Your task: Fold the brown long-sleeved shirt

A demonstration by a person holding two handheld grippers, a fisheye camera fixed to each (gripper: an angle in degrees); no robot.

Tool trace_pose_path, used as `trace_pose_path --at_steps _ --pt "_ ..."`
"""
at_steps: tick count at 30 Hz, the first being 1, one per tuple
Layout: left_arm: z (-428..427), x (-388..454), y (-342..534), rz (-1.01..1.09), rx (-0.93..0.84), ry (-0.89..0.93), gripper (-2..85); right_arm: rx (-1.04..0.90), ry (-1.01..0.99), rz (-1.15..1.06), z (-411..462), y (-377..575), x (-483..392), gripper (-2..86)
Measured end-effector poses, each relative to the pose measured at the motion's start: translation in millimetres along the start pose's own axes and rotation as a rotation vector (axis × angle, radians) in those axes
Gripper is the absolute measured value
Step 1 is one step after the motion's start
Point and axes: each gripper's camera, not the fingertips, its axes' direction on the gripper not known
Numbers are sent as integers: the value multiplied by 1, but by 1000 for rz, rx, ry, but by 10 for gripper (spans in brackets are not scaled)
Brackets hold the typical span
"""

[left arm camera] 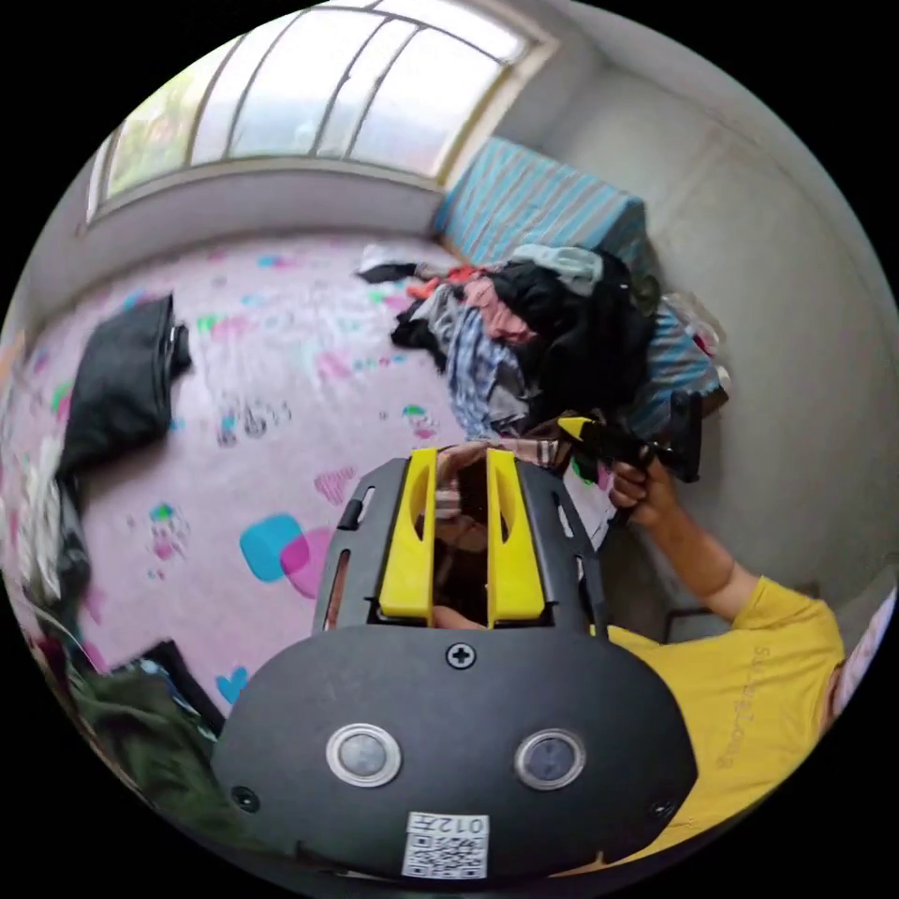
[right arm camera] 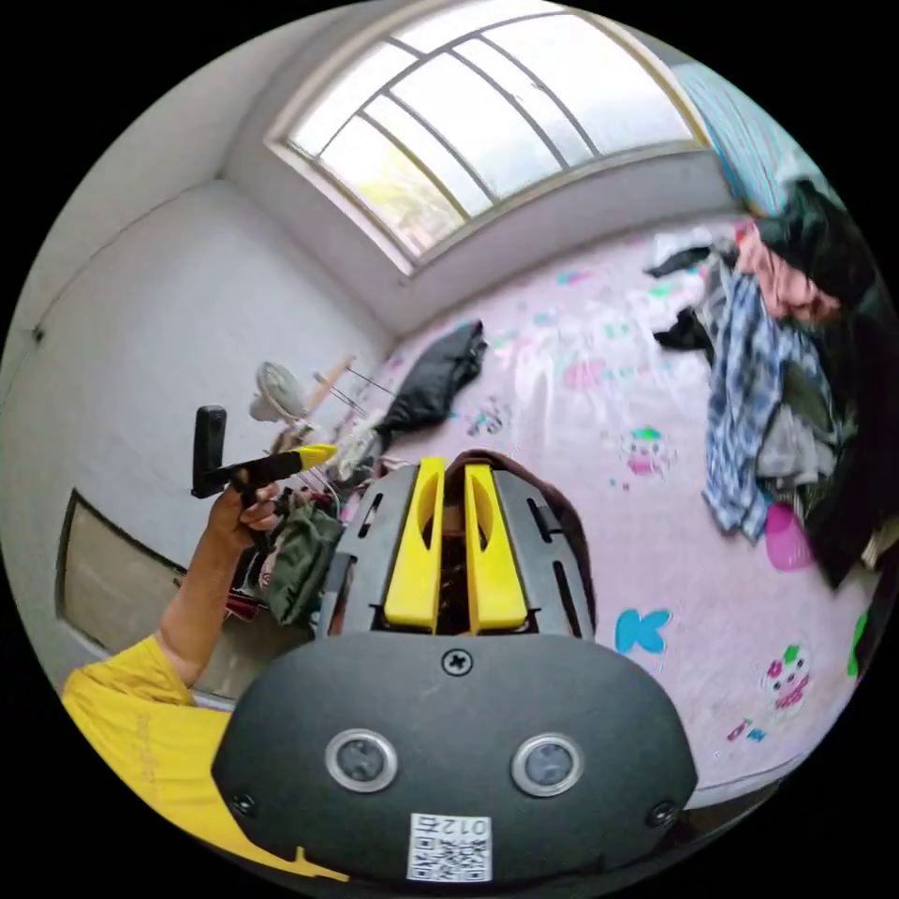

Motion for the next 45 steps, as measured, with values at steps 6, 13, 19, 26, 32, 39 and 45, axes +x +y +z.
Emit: trace_pose_path --at_steps 6,13,19,26,32,39,45 --pt "49 -91 56 -263 -77 -117 88 -141 112 141 74 3 36 17" --pt "89 -137 85 -321 -280 -129 103 -304 219 178 118 -13 49 18" --pt "99 -161 49 -285 -360 -230 126 -362 234 166 157 -43 32 20" --pt "112 -185 23 -214 -451 -387 121 -371 329 42 190 -94 -11 22" --pt "94 -212 36 -171 -528 -518 68 -390 418 -53 217 -155 -25 35" --pt "0 -275 59 -272 -386 -399 9 -435 281 80 252 -230 -7 34" --pt "-112 -313 84 -212 -247 -300 1 -479 130 -117 259 -232 -75 3"
